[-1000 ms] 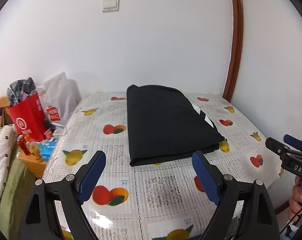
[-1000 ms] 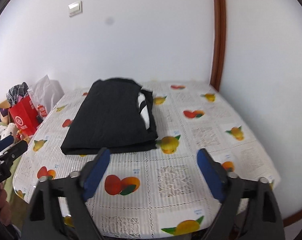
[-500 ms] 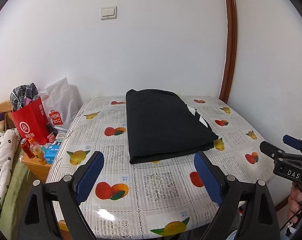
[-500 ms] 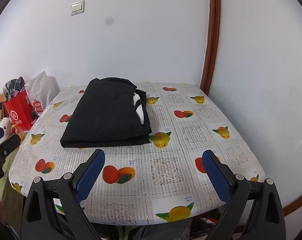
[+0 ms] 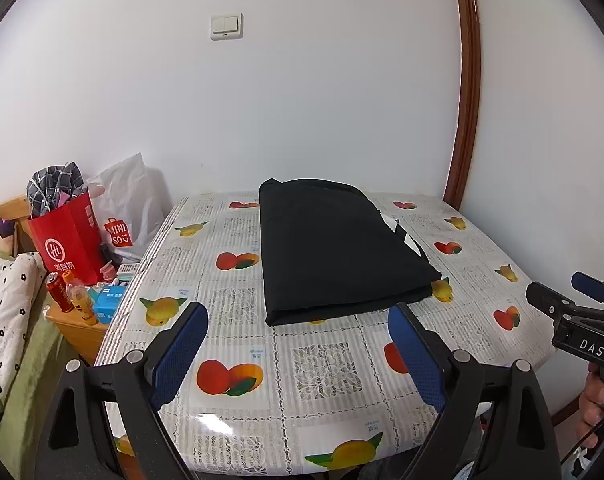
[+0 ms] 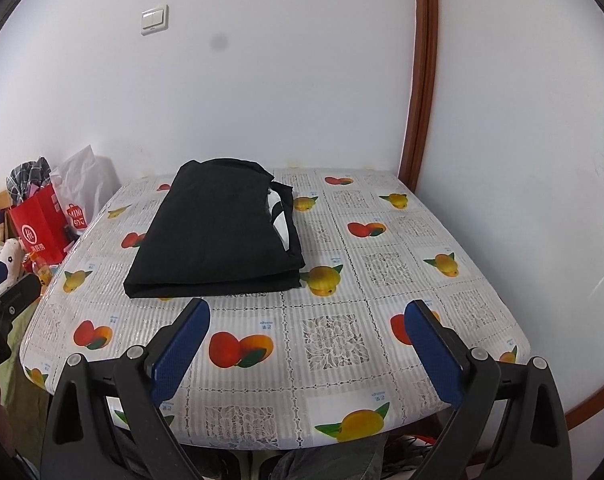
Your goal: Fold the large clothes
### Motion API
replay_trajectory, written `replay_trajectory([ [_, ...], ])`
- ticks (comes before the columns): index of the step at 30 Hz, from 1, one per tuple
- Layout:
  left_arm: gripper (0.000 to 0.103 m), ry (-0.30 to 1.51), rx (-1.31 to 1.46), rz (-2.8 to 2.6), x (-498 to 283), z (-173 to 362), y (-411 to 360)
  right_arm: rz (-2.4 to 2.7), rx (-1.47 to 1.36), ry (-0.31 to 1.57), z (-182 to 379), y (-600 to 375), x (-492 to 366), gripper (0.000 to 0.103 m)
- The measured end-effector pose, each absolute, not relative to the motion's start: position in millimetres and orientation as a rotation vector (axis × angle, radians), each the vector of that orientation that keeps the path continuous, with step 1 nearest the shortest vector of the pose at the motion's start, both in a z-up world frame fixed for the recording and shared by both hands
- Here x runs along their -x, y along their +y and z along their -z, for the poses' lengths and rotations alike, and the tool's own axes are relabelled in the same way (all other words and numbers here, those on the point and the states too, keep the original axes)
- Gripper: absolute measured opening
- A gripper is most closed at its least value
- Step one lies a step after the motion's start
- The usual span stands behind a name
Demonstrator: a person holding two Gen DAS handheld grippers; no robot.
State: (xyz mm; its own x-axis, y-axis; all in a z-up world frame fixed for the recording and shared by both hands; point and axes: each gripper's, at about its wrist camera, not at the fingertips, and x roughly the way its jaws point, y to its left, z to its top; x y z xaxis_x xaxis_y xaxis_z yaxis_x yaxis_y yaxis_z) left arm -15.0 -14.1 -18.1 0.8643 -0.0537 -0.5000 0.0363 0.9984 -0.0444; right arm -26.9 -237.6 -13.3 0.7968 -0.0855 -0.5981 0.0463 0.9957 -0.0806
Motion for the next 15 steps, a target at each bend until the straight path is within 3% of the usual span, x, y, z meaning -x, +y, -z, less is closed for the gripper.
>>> replay_trajectory([
  [15,0.091,0.524,0.033,0.054,16.5,18.3,-16.3,0.083,0.057,0.647,12.9,-243.7,28.0,0.097],
])
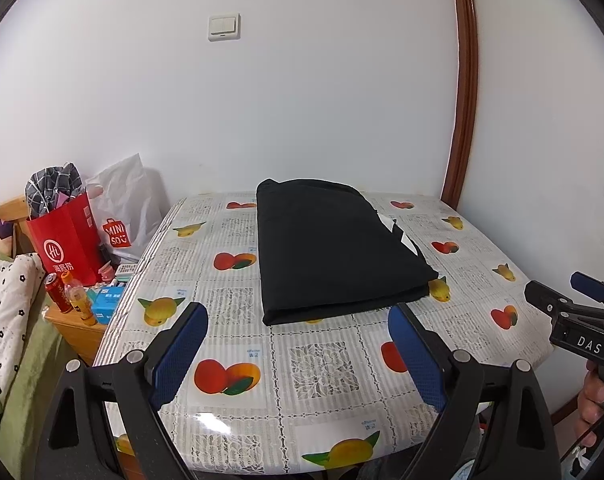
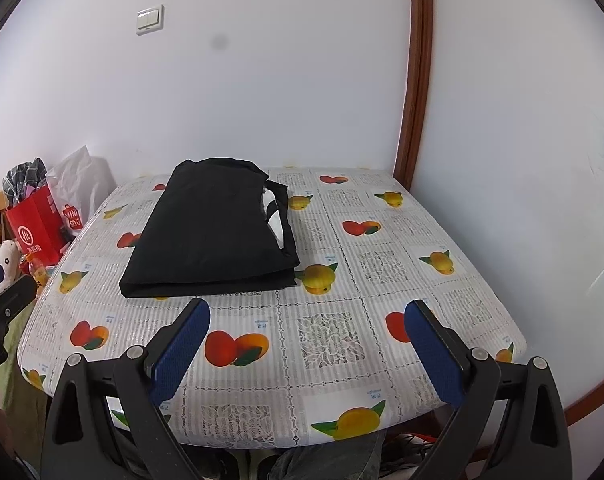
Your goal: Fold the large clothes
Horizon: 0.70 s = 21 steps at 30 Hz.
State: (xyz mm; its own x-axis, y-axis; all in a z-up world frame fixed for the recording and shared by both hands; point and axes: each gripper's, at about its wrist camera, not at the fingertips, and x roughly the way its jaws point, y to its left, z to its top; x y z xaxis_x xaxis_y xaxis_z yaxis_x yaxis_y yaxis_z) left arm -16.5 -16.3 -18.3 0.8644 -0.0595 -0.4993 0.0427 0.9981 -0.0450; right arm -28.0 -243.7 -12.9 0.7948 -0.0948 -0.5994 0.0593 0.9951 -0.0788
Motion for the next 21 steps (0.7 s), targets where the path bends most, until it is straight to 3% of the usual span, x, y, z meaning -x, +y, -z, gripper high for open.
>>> replay_trajectory([
  [21,0.091,0.53,0.03,0.061,17.9,18.9,-18.4,0.086,0.046,0.646,12.0,-249.4,28.6,0.097],
])
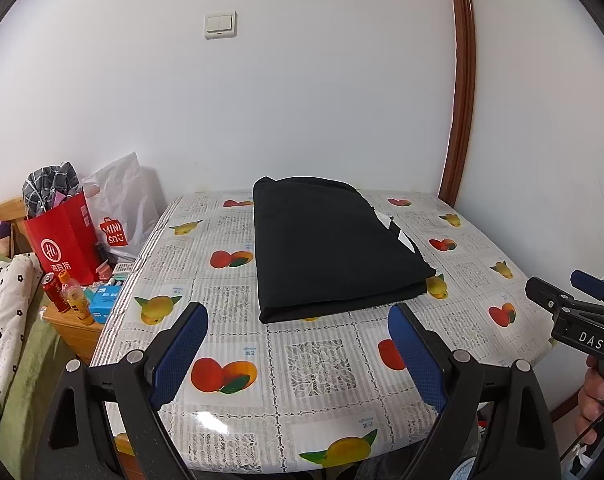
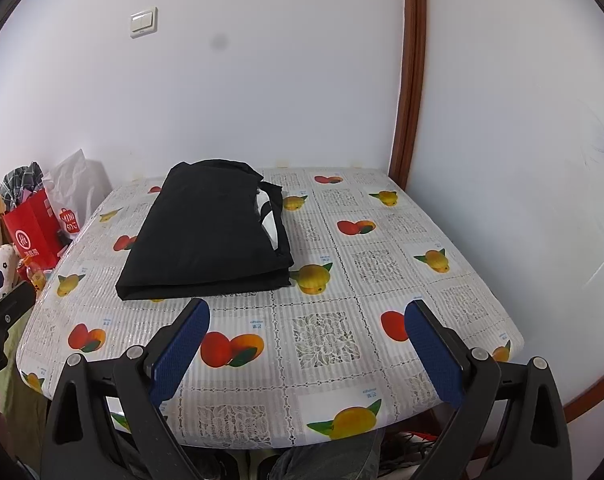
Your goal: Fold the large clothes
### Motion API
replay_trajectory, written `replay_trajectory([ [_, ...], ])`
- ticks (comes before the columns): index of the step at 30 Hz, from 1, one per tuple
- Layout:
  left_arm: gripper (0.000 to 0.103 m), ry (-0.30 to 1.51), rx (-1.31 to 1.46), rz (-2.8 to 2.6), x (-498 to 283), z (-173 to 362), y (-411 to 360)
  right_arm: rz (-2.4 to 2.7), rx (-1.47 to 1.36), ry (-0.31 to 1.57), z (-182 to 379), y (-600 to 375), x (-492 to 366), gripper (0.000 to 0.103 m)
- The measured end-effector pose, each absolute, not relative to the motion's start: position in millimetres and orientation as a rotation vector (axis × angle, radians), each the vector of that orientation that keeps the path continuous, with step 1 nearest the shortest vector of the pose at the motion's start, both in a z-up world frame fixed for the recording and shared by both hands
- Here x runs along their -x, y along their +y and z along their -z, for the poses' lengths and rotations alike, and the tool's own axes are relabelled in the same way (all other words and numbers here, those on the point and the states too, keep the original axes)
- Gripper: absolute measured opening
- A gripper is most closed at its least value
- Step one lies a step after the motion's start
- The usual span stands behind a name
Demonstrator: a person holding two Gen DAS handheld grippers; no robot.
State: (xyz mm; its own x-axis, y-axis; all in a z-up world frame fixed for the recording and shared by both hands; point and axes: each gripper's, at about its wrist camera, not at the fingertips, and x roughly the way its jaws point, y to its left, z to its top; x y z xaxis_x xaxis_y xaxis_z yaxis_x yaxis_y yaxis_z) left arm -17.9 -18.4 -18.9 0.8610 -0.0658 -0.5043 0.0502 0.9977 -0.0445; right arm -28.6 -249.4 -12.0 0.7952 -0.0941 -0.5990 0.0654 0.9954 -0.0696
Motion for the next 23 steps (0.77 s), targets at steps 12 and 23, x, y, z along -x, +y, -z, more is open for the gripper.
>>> replay_trajectory([
  [12,0.091,0.526,0.038,0.055,18,15,-15,0.088,0.039,0.638,10,-251,31,0.097],
  [23,0.091,0.523,0.065,0.042,12,16,-7,0.093,0.037,0.648,10,-255,24,0.097],
])
